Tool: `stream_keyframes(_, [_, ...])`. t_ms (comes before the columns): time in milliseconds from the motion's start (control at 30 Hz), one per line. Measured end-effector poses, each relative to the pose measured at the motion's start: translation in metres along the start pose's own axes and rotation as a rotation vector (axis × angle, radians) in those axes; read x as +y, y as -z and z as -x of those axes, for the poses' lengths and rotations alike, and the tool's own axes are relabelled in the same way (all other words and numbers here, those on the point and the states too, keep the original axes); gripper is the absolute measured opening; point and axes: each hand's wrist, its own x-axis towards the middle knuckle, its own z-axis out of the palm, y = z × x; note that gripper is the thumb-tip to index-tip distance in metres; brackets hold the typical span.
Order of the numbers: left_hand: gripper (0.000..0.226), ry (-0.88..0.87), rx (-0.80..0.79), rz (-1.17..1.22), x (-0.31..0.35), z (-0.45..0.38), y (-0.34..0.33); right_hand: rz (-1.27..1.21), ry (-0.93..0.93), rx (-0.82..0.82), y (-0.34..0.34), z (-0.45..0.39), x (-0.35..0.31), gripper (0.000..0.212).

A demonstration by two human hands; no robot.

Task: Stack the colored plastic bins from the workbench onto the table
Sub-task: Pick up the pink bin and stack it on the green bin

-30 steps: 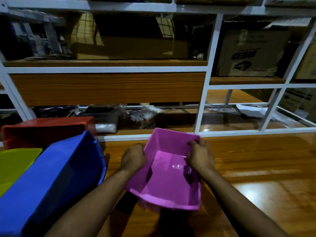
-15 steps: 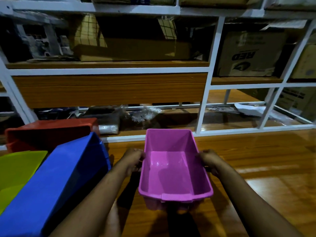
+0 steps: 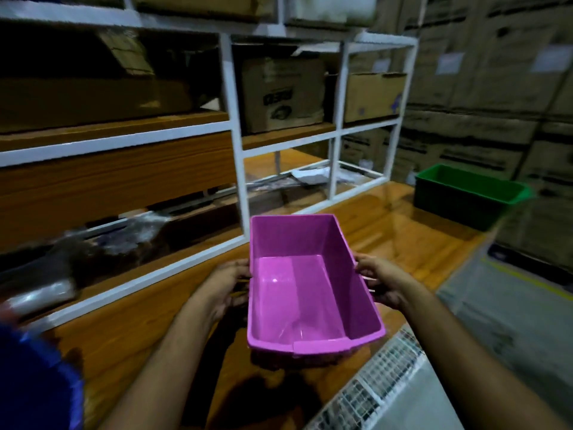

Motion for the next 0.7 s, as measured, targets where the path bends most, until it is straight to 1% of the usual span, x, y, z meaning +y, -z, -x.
stream_keyframes(67, [0.032,-0.013,-0.038,-0.008,0.005,-0.008,-0.04,-0.074,0.025,0.024,0.042,0.012,-0.002,0.046])
stream_keyframes(167, [0.03,-0.024,-0.104,-0.009,0.009,-0.015,-0.101,-0.134,0.076,0.036,0.104,0.025,-0.002,0.063])
stream_keyframes(200, [0.03,-0.023,-0.129,-0.009,0.01,-0.018,-0.124,-0.151,0.091,0.051,0.128,0.029,-0.002,0.062])
stream_keyframes(267, [0.031,-0.03,-0.16,0.001,0.012,-0.026,-0.169,-0.2,0.131,0.068,0.171,0.036,-0.001,0.052])
stream_keyframes(333, [0.031,-0.036,-0.192,-0.005,0.014,-0.035,-0.222,-0.255,0.172,0.08,0.225,0.043,-0.001,0.046])
stream_keyframes(467, [0.034,-0.042,-0.286,-0.031,0.027,-0.051,-0.333,-0.282,0.233,0.183,0.328,0.058,-0.012,0.038])
stream_keyframes(567, [0.029,-0.056,-0.314,-0.056,0.047,-0.064,-0.403,-0.295,0.301,0.211,0.388,0.076,-0.036,0.028])
stream_keyframes(700, [0.023,-0.071,-0.354,-0.031,0.078,-0.082,-0.484,-0.285,0.36,0.26,0.464,0.086,-0.081,0.029])
